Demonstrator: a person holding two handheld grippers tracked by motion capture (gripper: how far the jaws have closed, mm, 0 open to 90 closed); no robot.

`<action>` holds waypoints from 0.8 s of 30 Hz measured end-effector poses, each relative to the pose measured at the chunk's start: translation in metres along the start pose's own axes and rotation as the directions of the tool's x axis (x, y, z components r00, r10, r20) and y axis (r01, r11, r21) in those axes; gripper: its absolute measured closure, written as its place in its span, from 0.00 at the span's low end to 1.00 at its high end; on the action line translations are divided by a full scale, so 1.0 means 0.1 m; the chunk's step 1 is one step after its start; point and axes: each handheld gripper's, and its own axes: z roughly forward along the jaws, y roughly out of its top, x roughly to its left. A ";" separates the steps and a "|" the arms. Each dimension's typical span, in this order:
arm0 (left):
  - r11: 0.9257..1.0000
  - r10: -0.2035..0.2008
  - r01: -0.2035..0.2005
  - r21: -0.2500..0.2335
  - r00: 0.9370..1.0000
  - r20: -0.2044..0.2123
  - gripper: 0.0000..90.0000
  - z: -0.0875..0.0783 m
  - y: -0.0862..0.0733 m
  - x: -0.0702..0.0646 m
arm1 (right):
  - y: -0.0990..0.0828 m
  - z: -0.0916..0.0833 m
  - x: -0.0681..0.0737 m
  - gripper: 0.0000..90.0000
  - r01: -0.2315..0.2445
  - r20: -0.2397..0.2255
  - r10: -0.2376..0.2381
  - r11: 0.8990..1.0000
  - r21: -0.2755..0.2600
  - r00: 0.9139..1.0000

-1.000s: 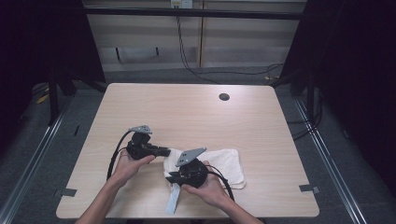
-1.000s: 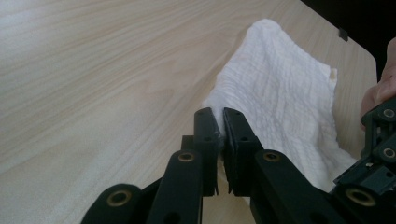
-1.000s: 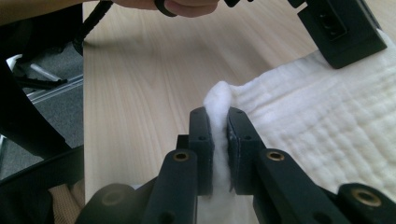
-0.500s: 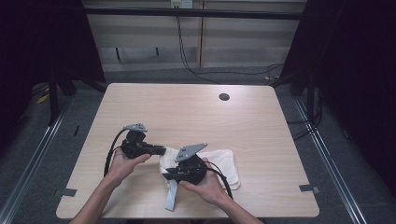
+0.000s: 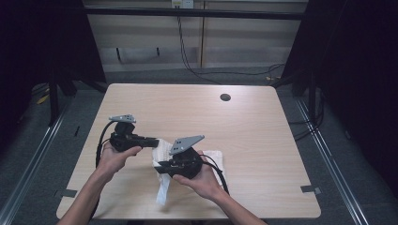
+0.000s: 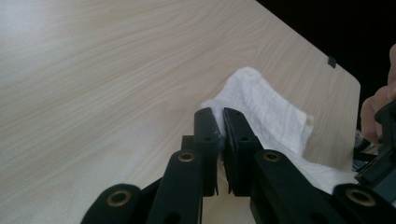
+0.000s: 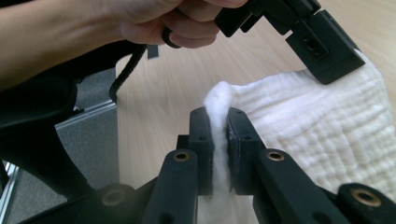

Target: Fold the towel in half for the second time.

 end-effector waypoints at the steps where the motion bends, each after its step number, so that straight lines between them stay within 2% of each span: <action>1: 1.000 0.004 -0.004 0.004 1.000 -0.008 0.94 0.00 0.00 0.00 | 0.02 0.00 0.00 0.92 0.005 0.004 -0.005 1.000 -0.001 1.000; 5: 1.000 -0.020 0.020 0.018 1.000 -0.008 0.94 0.08 -0.04 0.06 | -0.04 0.07 -0.01 0.92 -0.015 0.009 0.015 1.000 -0.005 1.000; 8: 1.000 -0.017 0.018 0.021 1.000 -0.009 0.94 0.18 -0.06 0.06 | -0.12 0.12 -0.03 0.91 -0.034 0.015 0.034 0.999 -0.009 0.999; 10: 0.999 -0.047 0.047 0.000 0.999 0.022 0.94 0.25 -0.03 0.07 | -0.16 0.11 -0.02 0.91 -0.039 0.030 0.040 0.999 -0.036 0.999; 11: 0.999 -0.049 0.049 -0.005 0.998 0.027 0.94 0.27 -0.02 0.07 | -0.16 0.09 -0.03 0.91 -0.035 0.043 0.037 0.998 -0.043 0.998; 14: 1.000 -0.026 0.026 0.001 1.000 0.017 0.94 0.36 0.04 0.02 | -0.17 0.03 -0.04 0.91 -0.039 0.059 0.042 0.998 -0.053 0.997; 19: 1.000 -0.005 0.005 0.003 1.000 0.021 0.94 0.46 0.14 -0.07 | -0.23 -0.15 -0.11 0.91 -0.079 0.056 0.085 0.993 -0.090 0.995; 24: 1.000 0.008 -0.008 0.004 1.000 0.019 0.94 0.58 0.21 -0.15 | -0.31 -0.28 -0.16 0.91 -0.096 0.072 0.104 0.990 -0.100 0.992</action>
